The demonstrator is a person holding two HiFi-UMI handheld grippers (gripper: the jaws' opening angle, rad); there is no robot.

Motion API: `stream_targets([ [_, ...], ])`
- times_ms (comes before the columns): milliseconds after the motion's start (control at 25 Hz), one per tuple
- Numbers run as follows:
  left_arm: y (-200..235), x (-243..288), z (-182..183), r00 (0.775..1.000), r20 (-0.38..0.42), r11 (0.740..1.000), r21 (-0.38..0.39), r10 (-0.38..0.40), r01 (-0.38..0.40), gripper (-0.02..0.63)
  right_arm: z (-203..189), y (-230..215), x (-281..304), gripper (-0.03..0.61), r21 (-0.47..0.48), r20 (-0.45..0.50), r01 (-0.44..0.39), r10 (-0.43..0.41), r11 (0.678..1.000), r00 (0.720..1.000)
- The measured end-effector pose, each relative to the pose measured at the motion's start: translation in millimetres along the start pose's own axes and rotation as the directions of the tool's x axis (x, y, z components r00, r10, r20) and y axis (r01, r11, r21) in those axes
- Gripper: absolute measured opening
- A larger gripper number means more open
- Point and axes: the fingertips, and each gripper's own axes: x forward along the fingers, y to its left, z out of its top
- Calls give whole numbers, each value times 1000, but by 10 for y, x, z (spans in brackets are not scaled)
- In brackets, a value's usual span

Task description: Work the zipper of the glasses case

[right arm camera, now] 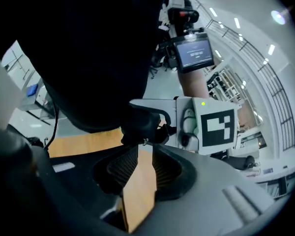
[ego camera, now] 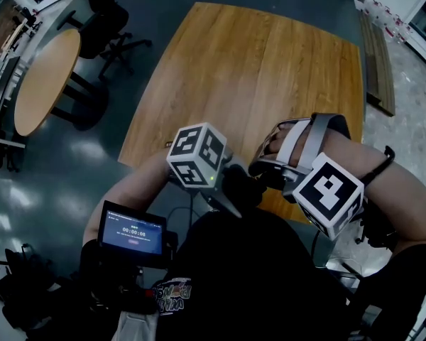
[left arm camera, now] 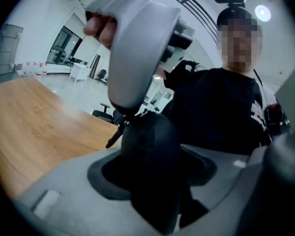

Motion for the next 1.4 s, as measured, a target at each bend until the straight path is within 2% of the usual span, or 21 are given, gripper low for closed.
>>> stream_targets([
  [80, -14, 37, 18, 1000, -13, 1000, 10, -9, 9, 276, 21, -2, 8, 78, -31, -12, -25, 25, 999, 1000],
  [280, -15, 78, 13, 999, -27, 1000, 7, -23, 23, 275, 56, 59, 22, 74, -19, 30, -89, 90, 996, 996],
  [520, 4, 114, -114, 995, -95, 1000, 4, -17, 17, 275, 135, 79, 136, 38, -125, 3, -80, 81, 989, 997],
  [600, 7, 106, -105, 997, -70, 1000, -5, -19, 19, 273, 145, 22, 135, 28, -123, 26, -28, 31, 992, 999],
  [720, -12, 37, -19, 999, 17, 999, -15, -38, 38, 270, 100, -96, 91, 25, -86, 63, 101, -96, 991, 993],
  [840, -70, -13, 105, 990, 126, 997, -19, -68, 71, 268, 42, -184, 39, 6, 75, 137, 224, -232, 972, 963],
  [920, -70, -28, 125, 985, 155, 997, -30, -72, 78, 268, 18, -207, 27, 5, 170, 174, 269, -298, 948, 939],
  [960, -62, -33, 118, 986, 153, 996, -36, -73, 79, 268, 6, -211, 30, 5, 188, 179, 287, -320, 939, 930],
  [1040, -40, -47, 99, 987, 142, 996, -44, -73, 80, 268, -20, -220, 40, 3, 183, 167, 323, -353, 928, 921],
  [1120, -22, -86, 118, 983, 164, 995, -51, -79, 88, 268, -60, -242, 29, 3, 158, 135, 360, -381, 920, 915],
  [1280, -29, -219, 246, 948, 299, 989, -67, -108, 134, 267, -140, -301, -63, 3, 109, 66, 431, -439, 896, 896],
  [1400, 0, -294, 297, 929, 356, 987, -82, -99, 137, 265, -204, -306, -150, 0, 69, 6, 475, -477, 877, 879],
])
